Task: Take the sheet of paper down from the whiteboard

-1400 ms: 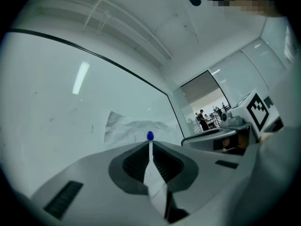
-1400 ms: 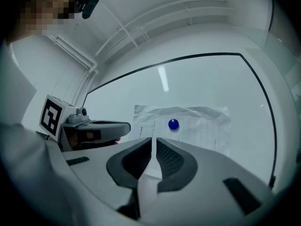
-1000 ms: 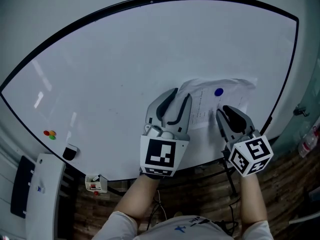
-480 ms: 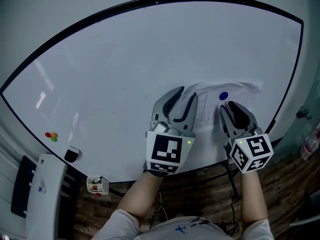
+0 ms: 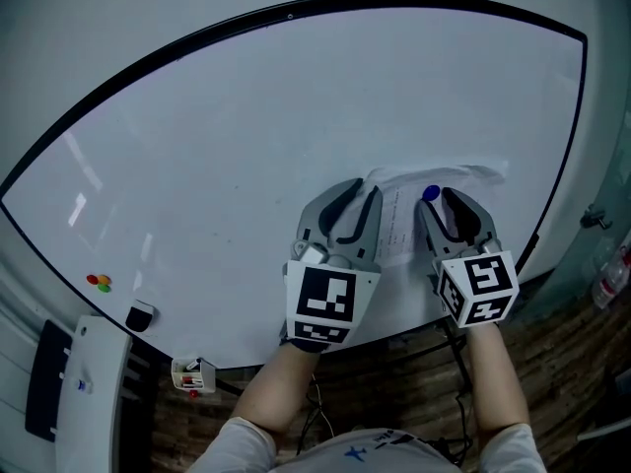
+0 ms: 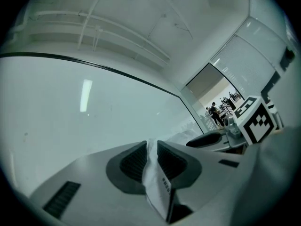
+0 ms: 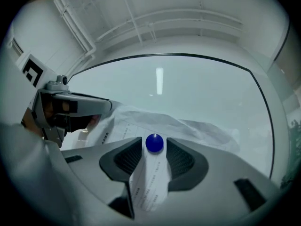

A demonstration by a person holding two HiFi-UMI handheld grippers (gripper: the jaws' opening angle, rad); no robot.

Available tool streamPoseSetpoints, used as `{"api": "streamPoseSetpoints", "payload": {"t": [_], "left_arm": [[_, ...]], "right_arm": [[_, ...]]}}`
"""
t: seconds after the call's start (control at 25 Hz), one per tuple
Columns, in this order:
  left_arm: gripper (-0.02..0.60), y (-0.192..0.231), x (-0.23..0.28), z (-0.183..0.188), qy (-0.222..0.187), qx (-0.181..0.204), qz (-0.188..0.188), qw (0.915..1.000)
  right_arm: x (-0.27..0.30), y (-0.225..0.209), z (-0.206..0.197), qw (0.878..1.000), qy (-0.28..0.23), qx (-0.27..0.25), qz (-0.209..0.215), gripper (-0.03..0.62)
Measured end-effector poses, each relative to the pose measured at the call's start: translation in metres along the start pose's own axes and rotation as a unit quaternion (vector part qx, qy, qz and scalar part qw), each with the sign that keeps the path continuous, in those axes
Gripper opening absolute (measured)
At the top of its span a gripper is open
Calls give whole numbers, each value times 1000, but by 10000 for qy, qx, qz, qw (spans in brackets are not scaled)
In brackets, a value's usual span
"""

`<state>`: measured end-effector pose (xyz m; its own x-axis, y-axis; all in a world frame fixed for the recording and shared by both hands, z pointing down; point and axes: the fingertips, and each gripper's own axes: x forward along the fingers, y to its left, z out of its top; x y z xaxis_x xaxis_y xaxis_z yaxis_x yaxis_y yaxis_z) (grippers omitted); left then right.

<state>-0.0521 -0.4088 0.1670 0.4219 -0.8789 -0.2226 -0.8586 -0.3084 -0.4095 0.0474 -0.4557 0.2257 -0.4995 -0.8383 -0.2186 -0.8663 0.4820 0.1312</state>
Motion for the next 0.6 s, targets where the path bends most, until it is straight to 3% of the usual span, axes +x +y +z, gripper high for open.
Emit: {"api": "streamPoseSetpoints", "payload": {"t": [0.24, 0.6], "left_arm": [[17, 4, -1, -1, 8, 27, 122, 9999], [14, 2, -8, -9, -11, -355, -44, 9994]], "right_arm": [[7, 1, -2, 9996, 56, -146, -247, 153], [2, -1, -5, 9998, 145, 74, -135, 130]]}}
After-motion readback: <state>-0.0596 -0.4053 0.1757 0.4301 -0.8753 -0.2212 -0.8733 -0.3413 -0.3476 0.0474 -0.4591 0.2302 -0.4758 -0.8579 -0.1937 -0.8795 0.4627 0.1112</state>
